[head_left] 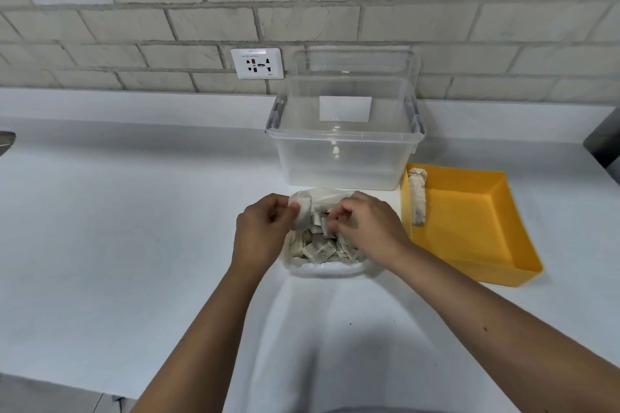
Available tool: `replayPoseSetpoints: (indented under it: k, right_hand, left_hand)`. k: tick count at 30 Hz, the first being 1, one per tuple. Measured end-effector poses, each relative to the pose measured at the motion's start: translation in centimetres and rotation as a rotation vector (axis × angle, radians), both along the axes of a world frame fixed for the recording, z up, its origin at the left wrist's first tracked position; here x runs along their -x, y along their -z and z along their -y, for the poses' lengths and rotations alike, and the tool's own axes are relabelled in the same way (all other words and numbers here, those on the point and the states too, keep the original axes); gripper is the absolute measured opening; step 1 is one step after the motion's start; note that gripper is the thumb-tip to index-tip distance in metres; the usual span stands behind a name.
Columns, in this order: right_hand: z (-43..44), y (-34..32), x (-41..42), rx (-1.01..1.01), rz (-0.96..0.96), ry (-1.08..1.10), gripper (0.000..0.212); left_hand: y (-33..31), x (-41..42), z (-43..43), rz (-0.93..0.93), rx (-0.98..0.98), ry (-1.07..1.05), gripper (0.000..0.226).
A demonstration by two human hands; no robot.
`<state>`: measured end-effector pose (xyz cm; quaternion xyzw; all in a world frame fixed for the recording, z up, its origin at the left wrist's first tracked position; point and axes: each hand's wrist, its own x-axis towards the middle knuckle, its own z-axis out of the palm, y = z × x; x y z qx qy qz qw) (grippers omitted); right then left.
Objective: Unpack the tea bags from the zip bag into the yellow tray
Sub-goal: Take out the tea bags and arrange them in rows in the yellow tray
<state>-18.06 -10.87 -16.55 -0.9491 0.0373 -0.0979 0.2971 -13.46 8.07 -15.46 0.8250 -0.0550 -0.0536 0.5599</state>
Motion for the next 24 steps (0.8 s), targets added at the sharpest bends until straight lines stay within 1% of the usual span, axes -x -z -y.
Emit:
replayPoseSetpoints:
  k: [2, 3, 5, 6, 8, 10, 11, 12, 14, 16, 18, 21, 23, 24]
  right_hand:
    - [-0.7, 1.3, -0.2, 0.264, -0.039, -0.001, 0.030]
    - [-1.1, 1.8, -0.4, 0.355, -0.057, 0.015, 0.039]
    - [-1.8, 2.7, -0.9, 0.448, -0.067, 0.081, 0.053]
    - [-2.1, 3.0, -1.0, 0.476, -0.057, 0.113, 0.055]
    - [-2.4, 3.2, -1.3, 0.533, -0.036, 0.138, 0.048]
    - [-2.2, 3.1, -1.2, 0.533, -0.052, 0.122, 0.034]
    - [-1.9, 3.0, -1.1, 0.468, -0.041, 0.118, 0.028]
    - [-1.5, 2.8, -1.0, 0.350, -0.018, 0.128, 0.022]
    - [-0.5, 1.9, -0.3, 0.003, 0.021, 0.179, 0.013]
    - [0.5, 1.0, 0.2, -0.339, 0.007, 0.200, 0.006]
    - [1.3, 0.1, 0.7, -0.566, -0.001, 0.184, 0.004]
    - [1.8, -0.8, 1.4, -0.725, 0.061, 0.134, 0.007]
    - [1.7, -1.1, 1.7, -0.732, 0.134, 0.120, 0.008]
    - [1.6, -1.2, 1.9, -0.702, 0.169, 0.114, 0.009]
  left_hand:
    - [0.4, -0.1, -0.1, -0.042, 0.029, -0.048, 0.007]
    - [0.5, -0.1, -0.1, -0.054, 0.042, -0.065, 0.007]
    - [0.7, -0.1, 0.0, -0.084, 0.071, -0.084, 0.008]
    - [0.7, -0.1, 0.0, -0.101, 0.083, -0.086, 0.008]
    - [0.9, -0.2, 0.0, -0.124, 0.086, -0.085, 0.008]
    - [0.9, -0.2, 0.0, -0.138, 0.083, -0.082, 0.008]
    - [0.9, -0.3, -0.1, -0.145, 0.088, -0.085, 0.009]
    - [0.9, -0.3, -0.2, -0.156, 0.099, -0.092, 0.012]
    - [0.9, -0.4, -0.2, -0.183, 0.105, -0.106, 0.017]
    - [1.0, -0.5, -0.2, -0.205, 0.095, -0.114, 0.022]
    - [1.0, -0.5, 0.1, -0.230, 0.094, -0.112, 0.024]
    - [0.8, -0.5, 0.7, -0.274, 0.090, -0.078, 0.024]
    - [0.6, -0.3, 1.2, -0.323, 0.098, -0.038, 0.022]
    - [0.5, -0.2, 1.5, -0.354, 0.114, -0.020, 0.022]
